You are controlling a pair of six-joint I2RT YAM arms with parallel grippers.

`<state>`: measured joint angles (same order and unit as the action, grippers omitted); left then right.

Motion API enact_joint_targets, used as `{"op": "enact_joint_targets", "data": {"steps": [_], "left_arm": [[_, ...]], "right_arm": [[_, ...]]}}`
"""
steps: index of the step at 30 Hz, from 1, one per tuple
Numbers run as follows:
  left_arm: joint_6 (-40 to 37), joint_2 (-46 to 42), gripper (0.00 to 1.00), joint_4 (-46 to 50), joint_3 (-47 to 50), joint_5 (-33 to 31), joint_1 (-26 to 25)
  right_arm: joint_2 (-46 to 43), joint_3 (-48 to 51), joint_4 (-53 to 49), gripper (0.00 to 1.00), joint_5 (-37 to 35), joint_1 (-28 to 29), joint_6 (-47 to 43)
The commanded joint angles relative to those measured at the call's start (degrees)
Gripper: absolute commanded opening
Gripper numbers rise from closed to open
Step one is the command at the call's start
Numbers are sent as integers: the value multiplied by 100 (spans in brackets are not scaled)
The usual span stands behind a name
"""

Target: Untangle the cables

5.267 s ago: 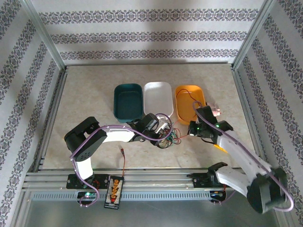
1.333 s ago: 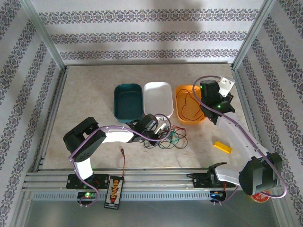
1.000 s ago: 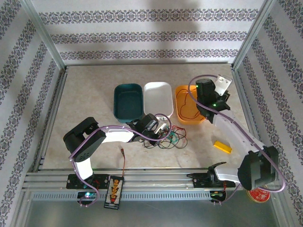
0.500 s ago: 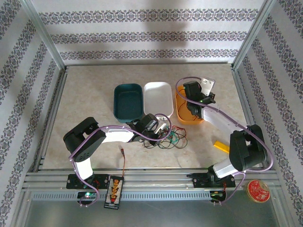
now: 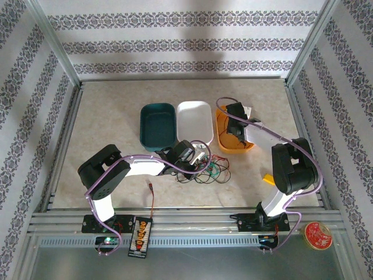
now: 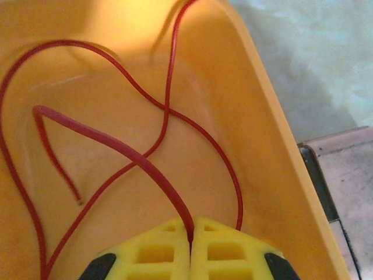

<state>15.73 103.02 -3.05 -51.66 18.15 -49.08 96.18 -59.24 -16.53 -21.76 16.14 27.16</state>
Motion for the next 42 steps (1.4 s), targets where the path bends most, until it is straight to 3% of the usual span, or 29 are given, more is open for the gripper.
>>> {"op": "enact_joint_targets", "data": {"steps": [1, 3, 7, 14, 21, 25, 28, 34, 39, 42], "left_arm": [[71, 45, 7, 511, 38, -158, -40], [79, 25, 7, 498, 24, -180, -40], [80, 7, 7, 460, -14, -203, -40], [71, -53, 7, 398, -68, -232, -40], [67, -199, 7, 302, -33, -280, -40], [71, -239, 5, 256, -3, -346, -34], [71, -248, 4, 250, 2, -354, -35], [40, -283, 4, 322, -26, -382, -35], [36, -270, 4, 377, -58, -380, -40], [27, -257, 4, 410, -77, -391, -34]], "right_arm": [[-116, -173, -168, 21, 345, -6, 103], [-326, -175, -165, 35, 326, -6, 125], [-876, -102, -148, 45, 225, 3, 156], [-1972, 242, -358, 49, 169, 63, 79], [-3154, 1168, -946, 47, 1766, 678, 71], [-3363, 1747, -1285, 44, 2448, 948, 277], [-3398, 1835, -1669, 43, 2021, 975, 21], [-2783, 1957, -1679, 40, 2404, 882, -123], [-2199, 1992, -1390, 27, 2623, 898, -78], [-2015, 1943, -1439, 10, 2558, 909, -62]]}}
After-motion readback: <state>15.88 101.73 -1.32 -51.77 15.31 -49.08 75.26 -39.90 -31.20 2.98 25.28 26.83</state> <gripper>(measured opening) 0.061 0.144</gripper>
